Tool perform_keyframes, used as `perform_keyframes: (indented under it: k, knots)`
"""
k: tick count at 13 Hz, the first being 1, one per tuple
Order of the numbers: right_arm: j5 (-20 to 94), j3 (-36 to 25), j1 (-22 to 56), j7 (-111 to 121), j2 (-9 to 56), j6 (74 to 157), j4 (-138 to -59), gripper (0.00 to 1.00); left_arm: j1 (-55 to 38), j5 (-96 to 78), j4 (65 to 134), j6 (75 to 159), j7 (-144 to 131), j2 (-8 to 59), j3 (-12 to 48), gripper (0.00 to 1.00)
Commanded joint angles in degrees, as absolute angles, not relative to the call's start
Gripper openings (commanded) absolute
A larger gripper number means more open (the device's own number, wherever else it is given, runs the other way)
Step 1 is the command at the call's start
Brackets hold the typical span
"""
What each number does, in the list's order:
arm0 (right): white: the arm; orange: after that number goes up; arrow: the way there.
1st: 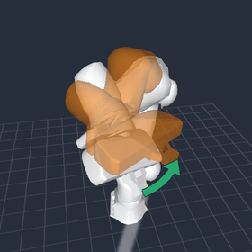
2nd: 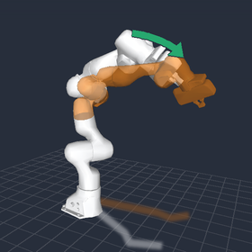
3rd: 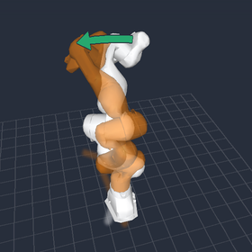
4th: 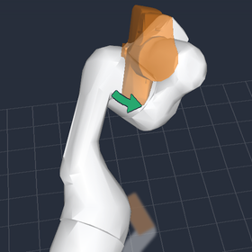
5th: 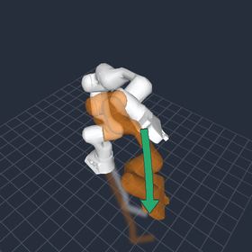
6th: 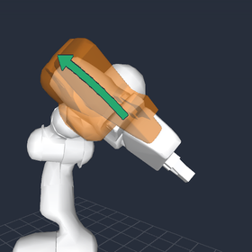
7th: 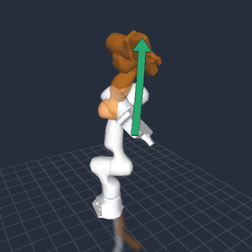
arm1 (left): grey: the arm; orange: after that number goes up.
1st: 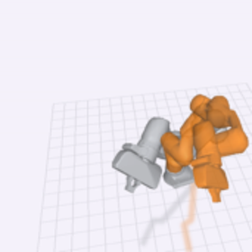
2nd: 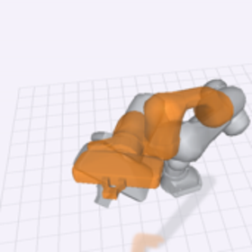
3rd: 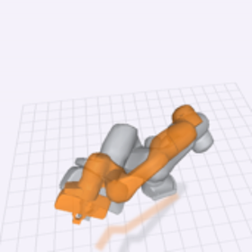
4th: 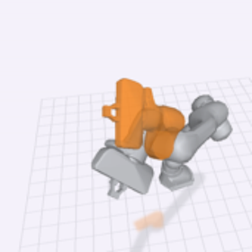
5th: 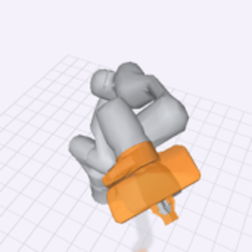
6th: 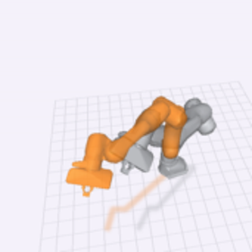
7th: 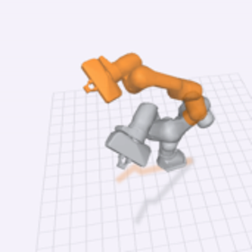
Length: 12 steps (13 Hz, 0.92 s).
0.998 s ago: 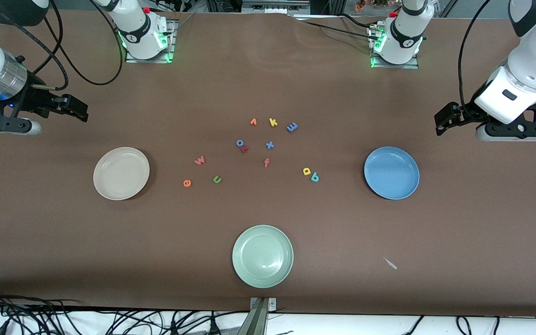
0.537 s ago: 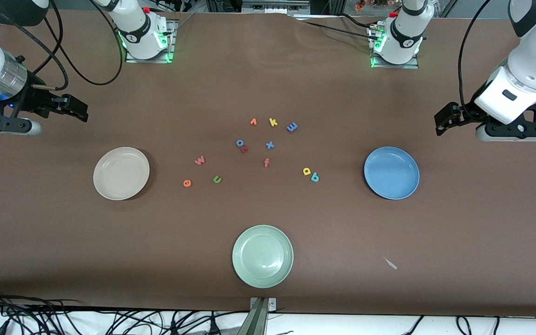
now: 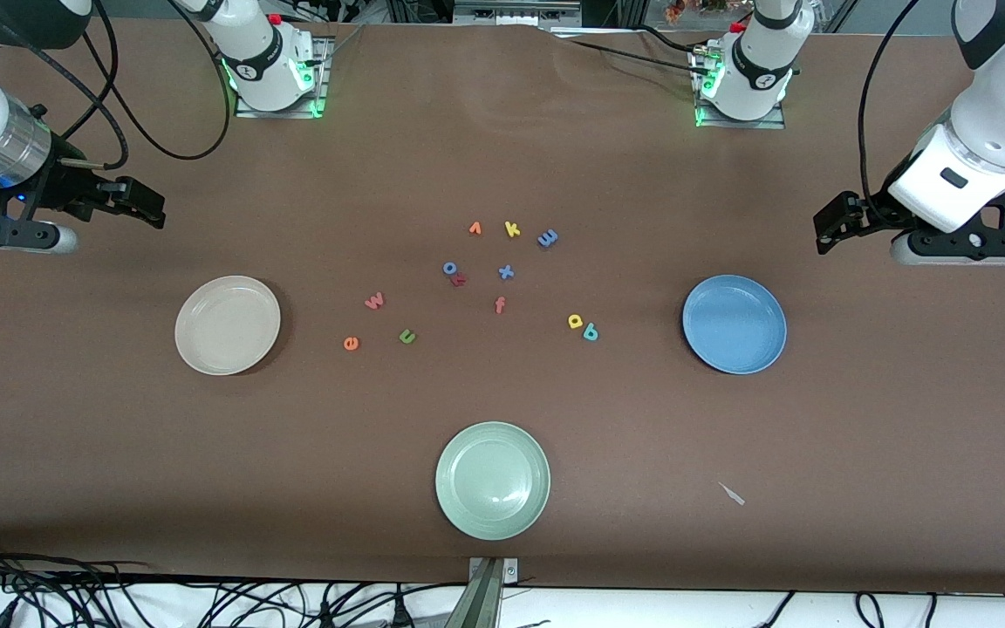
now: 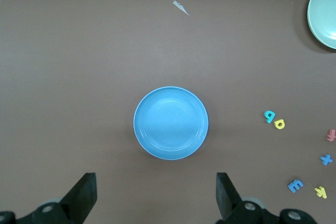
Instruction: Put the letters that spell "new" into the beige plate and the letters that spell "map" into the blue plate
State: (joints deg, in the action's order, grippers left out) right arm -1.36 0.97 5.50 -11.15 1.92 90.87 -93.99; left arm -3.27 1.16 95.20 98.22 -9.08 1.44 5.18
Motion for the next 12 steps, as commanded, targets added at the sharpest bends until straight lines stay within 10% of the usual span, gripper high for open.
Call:
perform_keyframes:
  k: [1, 12]
  knots:
    - [-0.5, 1.1, 5.4, -11.1, 1.8, 91.1, -94.0, 1.0, -3.6, -0.4, 93.0, 96.8, -7.7, 2.5, 4.7, 1.0]
    - [-0.5, 1.1, 5.4, -11.0, 1.8, 91.1, -94.0, 1.0, -4.5, -0.4, 92.9, 96.8, -8.2, 2.5, 4.7, 1.0]
